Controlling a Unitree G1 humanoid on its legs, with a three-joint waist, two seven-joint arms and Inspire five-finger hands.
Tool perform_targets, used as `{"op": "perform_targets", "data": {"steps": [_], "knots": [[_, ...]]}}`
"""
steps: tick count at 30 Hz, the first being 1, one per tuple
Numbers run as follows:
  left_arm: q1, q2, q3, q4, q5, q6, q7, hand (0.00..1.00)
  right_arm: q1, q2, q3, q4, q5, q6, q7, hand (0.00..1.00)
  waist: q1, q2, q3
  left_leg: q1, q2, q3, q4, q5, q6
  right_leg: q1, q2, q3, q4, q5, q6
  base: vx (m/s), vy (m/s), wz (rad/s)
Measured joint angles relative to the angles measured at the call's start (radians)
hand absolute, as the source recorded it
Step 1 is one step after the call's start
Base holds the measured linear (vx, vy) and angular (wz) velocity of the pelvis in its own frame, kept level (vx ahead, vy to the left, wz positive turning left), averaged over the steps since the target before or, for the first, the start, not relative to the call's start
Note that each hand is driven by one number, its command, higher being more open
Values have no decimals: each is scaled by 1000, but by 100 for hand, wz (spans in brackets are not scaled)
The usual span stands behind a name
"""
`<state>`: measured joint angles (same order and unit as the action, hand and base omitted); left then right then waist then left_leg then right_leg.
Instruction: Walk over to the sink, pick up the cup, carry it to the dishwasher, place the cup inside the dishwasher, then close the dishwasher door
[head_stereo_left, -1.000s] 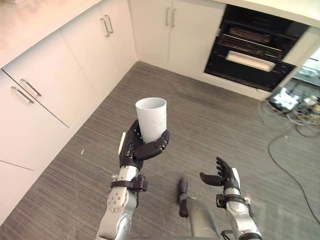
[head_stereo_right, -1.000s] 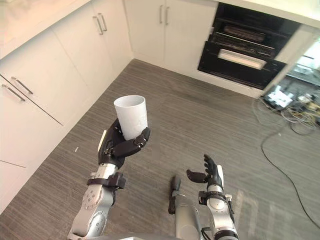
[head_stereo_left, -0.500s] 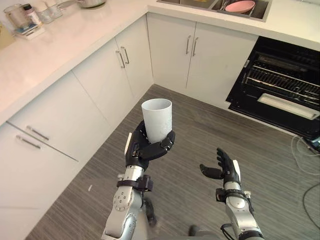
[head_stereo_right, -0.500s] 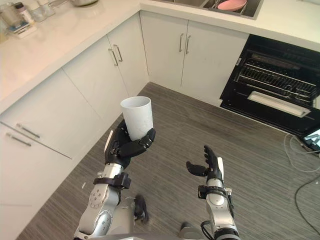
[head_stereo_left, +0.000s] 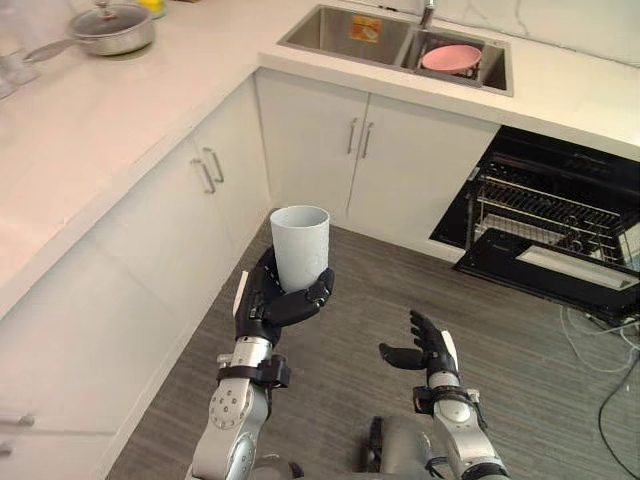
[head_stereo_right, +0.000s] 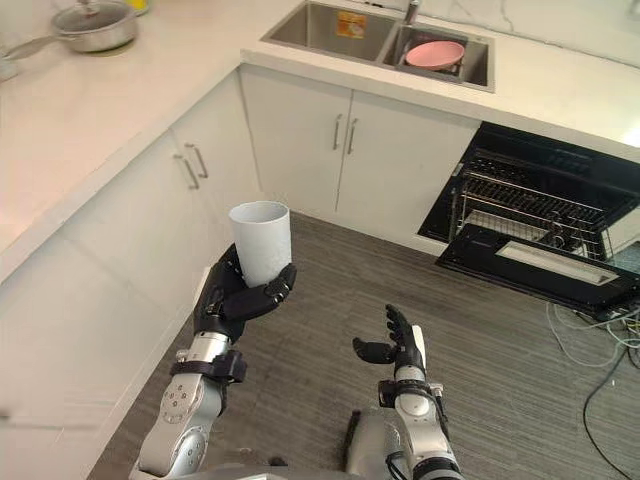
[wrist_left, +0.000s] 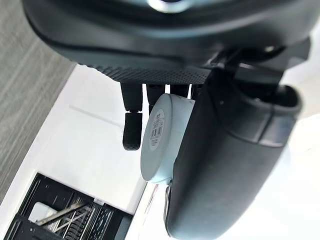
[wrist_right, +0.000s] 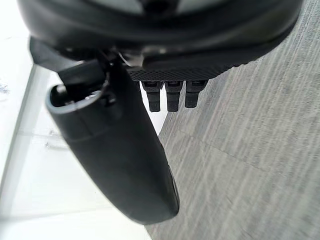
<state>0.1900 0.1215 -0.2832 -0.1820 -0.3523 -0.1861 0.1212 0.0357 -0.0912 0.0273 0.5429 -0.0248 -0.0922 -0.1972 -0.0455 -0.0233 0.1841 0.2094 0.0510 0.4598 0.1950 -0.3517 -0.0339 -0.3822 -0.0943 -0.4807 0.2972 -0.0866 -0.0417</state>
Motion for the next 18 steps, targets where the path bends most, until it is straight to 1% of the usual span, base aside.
{"op": "perform_targets", "data": {"steps": [1,2,3,4,5,6,7,8,9,10,11,12,13,14,15,16,17,18], "knots": [[0,2,0,0,0,0,0,30,1,0,0,0,0,0,0,90,-2,-12,-8,30,-17,6,-14,-10,-16,-5,14,-22,-55,49,-24,779,22,-19],[1,3,-4,9,0,2,1,30,9,-11,-2,-4,-1,1,-3,90,-25,-17,-25,86,-39,-7,-29,-27,-47,-2,17,8,-65,219,-155,667,20,-3],[-1,-10,-10,30,1,5,-1,30,12,-30,-6,-2,-1,4,-3,90,-29,27,-43,99,-19,-10,-31,-32,-56,-8,36,7,-32,205,-140,672,6,-11],[1,-19,-19,37,2,12,-1,30,15,-43,-14,-10,-2,10,-3,90,-29,66,-69,84,24,-13,18,-26,-67,-10,65,7,-16,174,-143,516,-41,-32],[-19,-32,-20,45,2,11,-2,30,15,-46,-28,-26,-2,10,-1,90,-25,82,-68,24,75,-30,199,-10,-80,12,88,13,0,133,-141,738,-103,-39],[-41,-44,-18,70,2,11,-1,30,26,-43,-40,-50,-2,12,-1,90,-20,84,-65,-58,155,-60,472,66,-92,72,121,25,-26,109,-139,714,-109,-33],[-47,-51,-17,85,2,11,-1,30,34,-42,-43,-66,-2,12,-2,90,-16,86,-63,-97,195,-73,601,79,-95,120,145,34,-56,104,-137,560,-76,-52],[-44,-60,-22,103,2,11,0,30,58,-39,-45,-116,-2,14,-9,90,-2,85,-61,-155,254,-86,795,76,-88,224,188,69,-125,103,-136,503,-10,-78],[-29,-62,-25,102,2,7,-1,30,73,-40,-43,-176,-1,4,-16,90,4,80,-61,-220,269,-98,880,65,-68,303,203,115,-178,100,-135,479,20,-90],[-24,-62,-25,102,2,4,-3,30,69,-40,-43,-195,-1,-9,-19,90,7,78,-62,-261,270,-99,890,55,-54,326,204,139,-193,97,-131,514,68,-100],[-21,-62,-23,100,2,3,-7,30,47,-42,-44,-214,-1,-28,-23,90,11,78,-63,-345,268,-106,866,29,-28,349,201,191,-209,85,-122,357,116,-120],[-17,-62,-19,101,2,4,-8,30,21,-40,-41,-212,0,-31,-23,90,24,77,-62,-409,252,-133,798,8,0,368,199,253,-212,71,-122,341,136,-127],[-14,-61,-18,101,2,4,-8,30,16,-40,-41,-212,0,-31,-23,90,32,77,-62,-432,238,-158,751,2,9,378,197,281,-212,67,-116,273,139,-121],[-6,-61,-18,101,2,4,-8,30,14,-40,-40,-209,0,-31,-23,90,41,75,-60,-454,205,-212,656,1,10,397,190,318,-212,59,-106,262,176,-106],[3,-63,-16,101,6,4,-8,30,14,-40,-40,-204,0,-30,-23,90,46,71,-56,-465,152,-290,508,7,1,419,176,364,-209,43,-90,372,317,-115],[10,-65,-11,101,19,4,-10,30,14,-40,-41,-202,0,-29,-25,90,44,67,-53,-468,101,-362,366,32,-20,436,159,403,-207,27,-70,358,331,-102],[11,-67,-6,99,24,4,-11,30,14,-42,-41,-202,0,-29,-28,90,42,71,-55,-462,72,-405,253,71,-31,440,150,429,-203,15,-50,281,294,-82],[12,-70,-2,97,30,4,-11,30,14,-43,-41,-202,0,-29,-31,90,43,74,-57,-454,65,-423,189,118,-34,440,149,447,-196,4,-36,223,247,-89]]}}
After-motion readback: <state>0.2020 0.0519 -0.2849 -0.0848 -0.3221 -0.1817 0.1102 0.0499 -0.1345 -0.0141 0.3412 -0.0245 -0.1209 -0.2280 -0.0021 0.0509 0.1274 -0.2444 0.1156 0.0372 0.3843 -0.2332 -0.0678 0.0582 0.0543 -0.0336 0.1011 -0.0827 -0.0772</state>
